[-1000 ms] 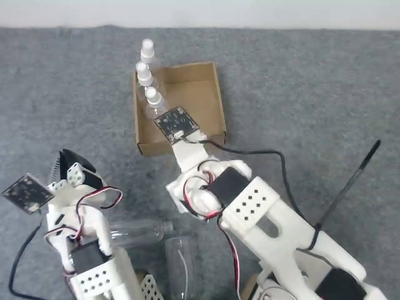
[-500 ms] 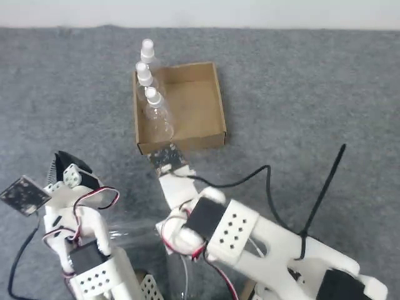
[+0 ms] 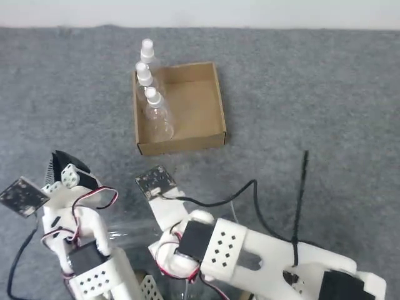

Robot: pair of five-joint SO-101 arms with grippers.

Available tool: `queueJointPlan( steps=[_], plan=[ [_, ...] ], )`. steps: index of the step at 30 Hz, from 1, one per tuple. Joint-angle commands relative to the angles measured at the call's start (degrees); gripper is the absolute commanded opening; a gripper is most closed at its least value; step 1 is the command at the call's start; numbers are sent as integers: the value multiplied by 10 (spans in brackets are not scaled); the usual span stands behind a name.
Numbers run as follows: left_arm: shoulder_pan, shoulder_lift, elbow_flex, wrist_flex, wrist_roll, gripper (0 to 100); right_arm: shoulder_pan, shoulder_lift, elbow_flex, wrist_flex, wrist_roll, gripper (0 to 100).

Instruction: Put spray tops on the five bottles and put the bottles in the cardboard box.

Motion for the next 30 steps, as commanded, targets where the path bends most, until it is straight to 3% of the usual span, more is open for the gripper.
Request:
queueJointPlan(
  steps=[1, 6, 30],
  plan=[
    [-3, -11, -5, -17, -3, 26, -7, -33, 45, -85, -4, 296],
    [-4, -11, -5, -17, -3, 26, -5, -32, 87, -134, -4, 296],
    [-4, -11, -5, -17, -3, 26, -8, -31, 116, -136, -32, 295]
  ],
)
